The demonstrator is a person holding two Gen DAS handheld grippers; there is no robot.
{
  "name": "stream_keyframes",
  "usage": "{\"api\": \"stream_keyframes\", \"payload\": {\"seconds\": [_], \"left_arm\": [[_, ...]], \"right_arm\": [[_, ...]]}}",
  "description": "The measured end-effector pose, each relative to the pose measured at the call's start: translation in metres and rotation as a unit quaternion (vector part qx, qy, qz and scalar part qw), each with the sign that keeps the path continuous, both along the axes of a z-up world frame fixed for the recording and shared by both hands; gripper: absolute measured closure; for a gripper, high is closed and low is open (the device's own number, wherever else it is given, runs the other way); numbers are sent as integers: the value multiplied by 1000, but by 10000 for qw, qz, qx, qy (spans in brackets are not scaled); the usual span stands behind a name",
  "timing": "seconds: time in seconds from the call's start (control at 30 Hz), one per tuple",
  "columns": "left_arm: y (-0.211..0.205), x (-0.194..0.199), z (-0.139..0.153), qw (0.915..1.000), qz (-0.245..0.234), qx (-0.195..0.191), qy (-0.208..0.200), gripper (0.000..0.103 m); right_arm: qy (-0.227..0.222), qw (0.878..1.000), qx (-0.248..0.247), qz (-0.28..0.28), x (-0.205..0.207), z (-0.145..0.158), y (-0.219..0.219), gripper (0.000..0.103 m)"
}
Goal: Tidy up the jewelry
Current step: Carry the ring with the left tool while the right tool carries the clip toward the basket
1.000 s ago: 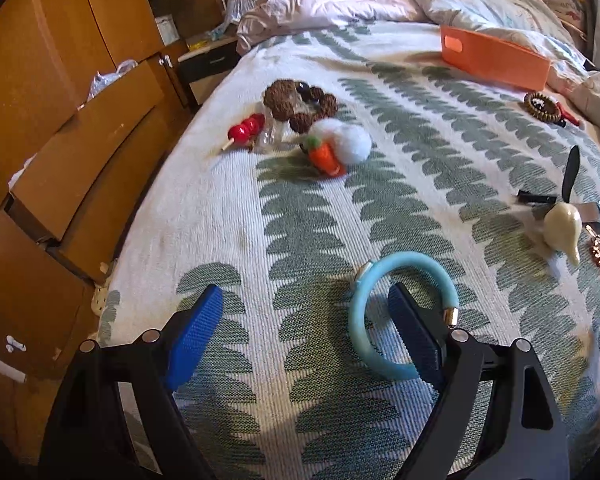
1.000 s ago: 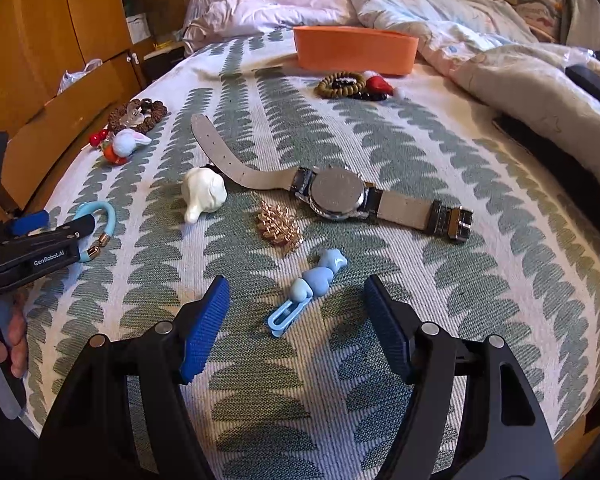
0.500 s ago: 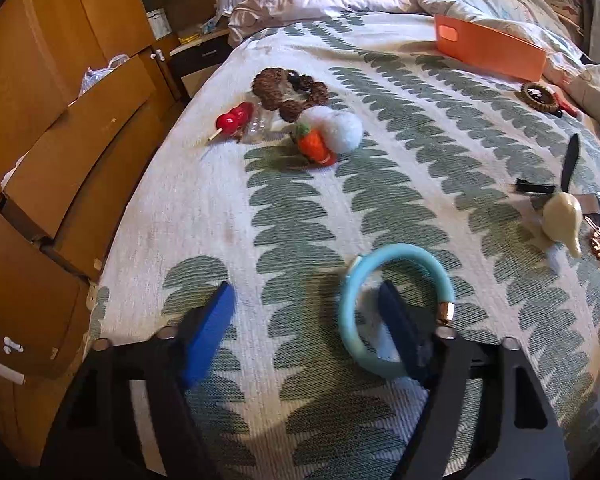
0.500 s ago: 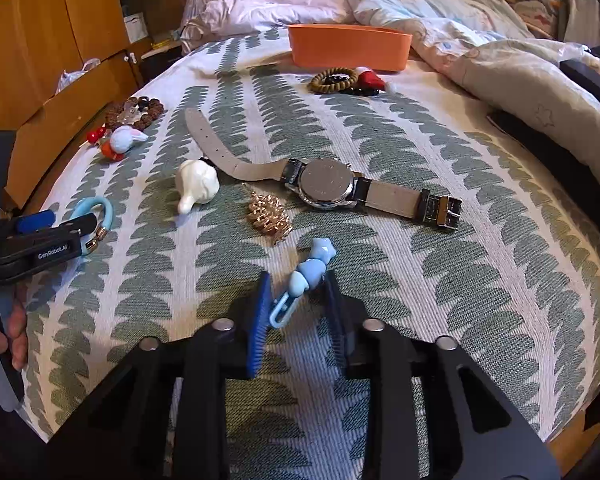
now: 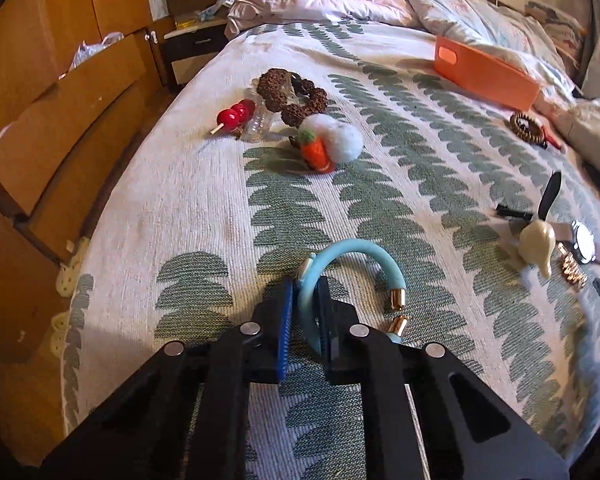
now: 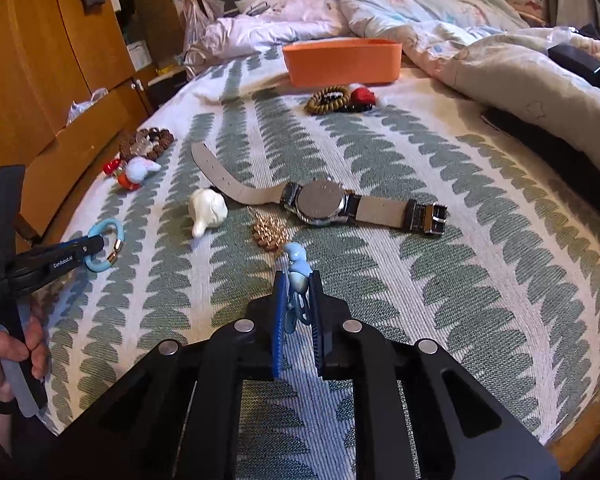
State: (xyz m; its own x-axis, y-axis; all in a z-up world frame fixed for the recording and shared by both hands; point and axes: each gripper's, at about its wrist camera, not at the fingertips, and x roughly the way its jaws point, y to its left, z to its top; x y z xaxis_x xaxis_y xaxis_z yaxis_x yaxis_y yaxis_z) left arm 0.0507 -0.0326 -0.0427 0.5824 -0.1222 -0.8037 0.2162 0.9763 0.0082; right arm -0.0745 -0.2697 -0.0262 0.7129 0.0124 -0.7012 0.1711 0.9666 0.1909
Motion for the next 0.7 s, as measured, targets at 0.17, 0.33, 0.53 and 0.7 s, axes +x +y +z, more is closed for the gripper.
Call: {"api": "stream_keyframes", "payload": {"seconds": [0.17, 0.33, 0.53, 0.7], "left_arm": [[5, -1, 9, 9999, 51, -133, -89, 91], [10, -1, 26, 9991, 85, -254, -317, 91], [11, 11, 46, 9975, 215, -271, -611, 91], [12, 33, 63, 9960, 345, -261, -787, 91]], "right_arm": [[-281, 9996, 56, -87, -5, 10, -6, 90], [-459, 9988, 131, -45, -2, 19, -9, 90], [-736, 9972, 137, 63, 23, 46, -18, 90], [-758, 9970, 172, 66, 60, 63, -36, 90]]}}
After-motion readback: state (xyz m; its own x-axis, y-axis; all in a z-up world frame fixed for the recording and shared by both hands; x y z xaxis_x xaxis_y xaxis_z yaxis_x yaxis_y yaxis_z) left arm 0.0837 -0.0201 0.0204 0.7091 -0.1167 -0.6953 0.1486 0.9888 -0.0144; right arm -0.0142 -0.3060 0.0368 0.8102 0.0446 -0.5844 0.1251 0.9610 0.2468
